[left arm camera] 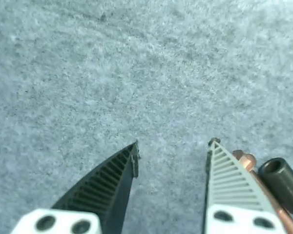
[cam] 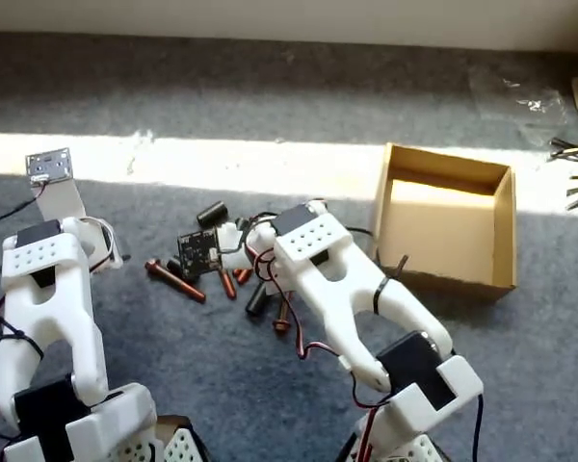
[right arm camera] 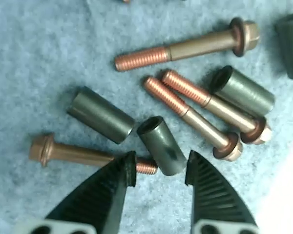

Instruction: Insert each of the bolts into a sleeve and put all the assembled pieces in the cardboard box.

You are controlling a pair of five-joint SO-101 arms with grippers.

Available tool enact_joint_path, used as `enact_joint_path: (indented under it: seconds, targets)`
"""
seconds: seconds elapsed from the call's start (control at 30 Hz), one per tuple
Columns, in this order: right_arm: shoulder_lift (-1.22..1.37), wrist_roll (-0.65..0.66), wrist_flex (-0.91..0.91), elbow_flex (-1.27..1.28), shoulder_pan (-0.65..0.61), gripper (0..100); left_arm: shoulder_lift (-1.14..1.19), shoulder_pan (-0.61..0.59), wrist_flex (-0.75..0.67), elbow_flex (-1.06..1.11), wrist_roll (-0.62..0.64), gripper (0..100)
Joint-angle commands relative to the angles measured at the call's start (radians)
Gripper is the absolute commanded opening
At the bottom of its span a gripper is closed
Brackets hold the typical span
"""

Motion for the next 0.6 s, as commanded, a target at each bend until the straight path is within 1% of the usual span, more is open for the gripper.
enact_joint_path:
  seconds: [0.0, 0.23, 0.43, 0.47, 0.57]
  targets:
    - [0.051, 0.032, -0.019, -0.010, -0.008, 16.3, -0.001, -0.015, -0.025, -0.027, 0.008, 22]
    - [0.147, 0.038, -0.021, -0.015, -0.010, 15.9, 0.001, -0.015, -0.028, -0.027, 0.008, 22]
    - [0.147, 0.031, -0.107, -0.008, -0.010, 15.9, 0.002, -0.015, -0.028, -0.027, 0.005, 22]
    - [0.147, 0.015, -0.116, -0.008, -0.010, 15.9, 0.002, -0.015, -0.028, -0.027, 0.005, 22]
    - [0.148, -0.097, -0.153, -0.010, -0.019, 15.9, 0.002, -0.013, -0.028, -0.027, 0.005, 22]
